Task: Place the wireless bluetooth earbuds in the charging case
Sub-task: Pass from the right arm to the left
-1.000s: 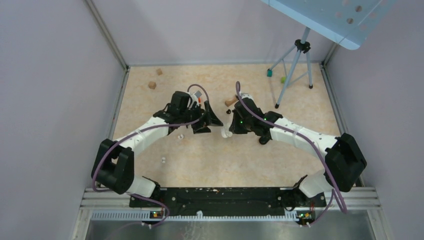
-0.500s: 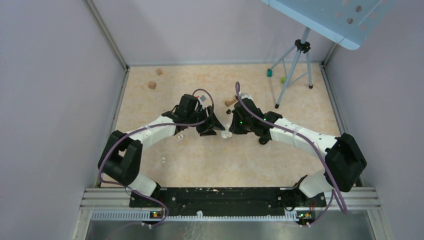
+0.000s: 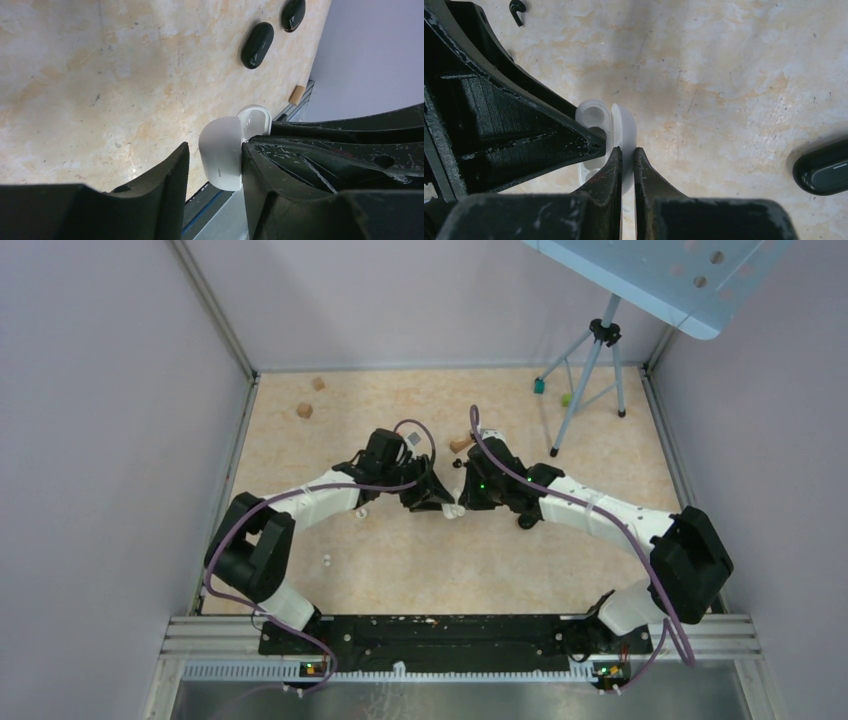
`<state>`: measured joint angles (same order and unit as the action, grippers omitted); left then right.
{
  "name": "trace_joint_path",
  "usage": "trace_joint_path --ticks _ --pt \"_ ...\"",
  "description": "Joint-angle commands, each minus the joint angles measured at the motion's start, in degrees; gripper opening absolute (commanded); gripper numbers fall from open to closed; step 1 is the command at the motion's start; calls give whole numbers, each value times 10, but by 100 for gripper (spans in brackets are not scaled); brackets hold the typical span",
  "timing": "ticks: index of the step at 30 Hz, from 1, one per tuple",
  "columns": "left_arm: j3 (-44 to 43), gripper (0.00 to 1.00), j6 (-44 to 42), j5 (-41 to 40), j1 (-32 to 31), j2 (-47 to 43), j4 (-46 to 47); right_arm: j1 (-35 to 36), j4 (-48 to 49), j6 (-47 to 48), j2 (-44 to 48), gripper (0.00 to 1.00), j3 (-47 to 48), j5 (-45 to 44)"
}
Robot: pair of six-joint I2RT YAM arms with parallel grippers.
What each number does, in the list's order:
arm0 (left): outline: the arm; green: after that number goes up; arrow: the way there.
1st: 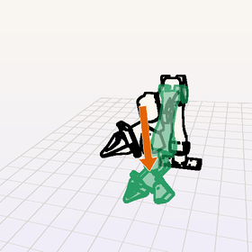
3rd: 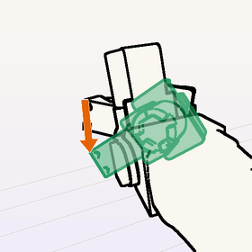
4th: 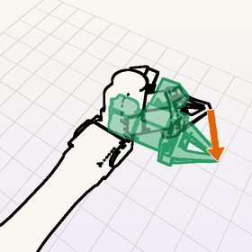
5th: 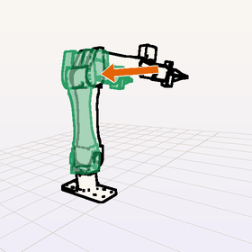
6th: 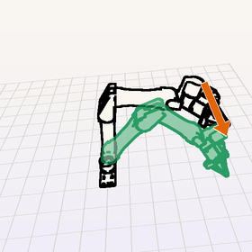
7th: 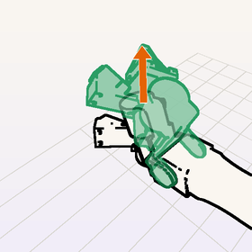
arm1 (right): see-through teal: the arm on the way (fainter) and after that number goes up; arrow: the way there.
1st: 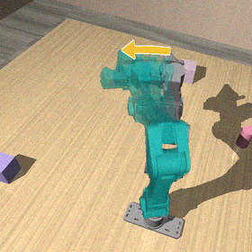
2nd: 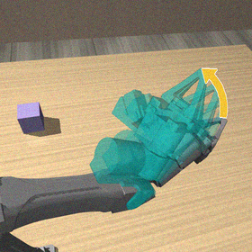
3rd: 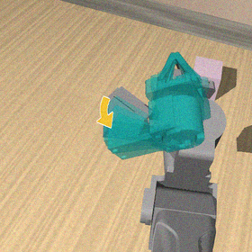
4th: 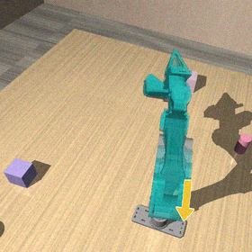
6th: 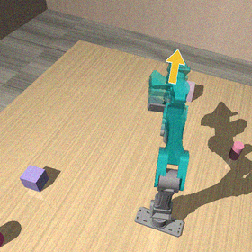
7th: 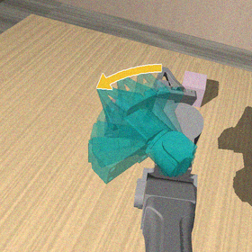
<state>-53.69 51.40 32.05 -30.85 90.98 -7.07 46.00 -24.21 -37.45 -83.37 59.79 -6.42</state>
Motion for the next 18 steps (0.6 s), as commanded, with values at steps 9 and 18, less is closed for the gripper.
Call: trace_joint_path --ticks 9,18 --pt "-19 24 5 11 -3 7 20 6 17 -5 5 18 31 -8" --pt "-11 17 -12 14 0 -4 14 4 20 -19 41 53 34 6"
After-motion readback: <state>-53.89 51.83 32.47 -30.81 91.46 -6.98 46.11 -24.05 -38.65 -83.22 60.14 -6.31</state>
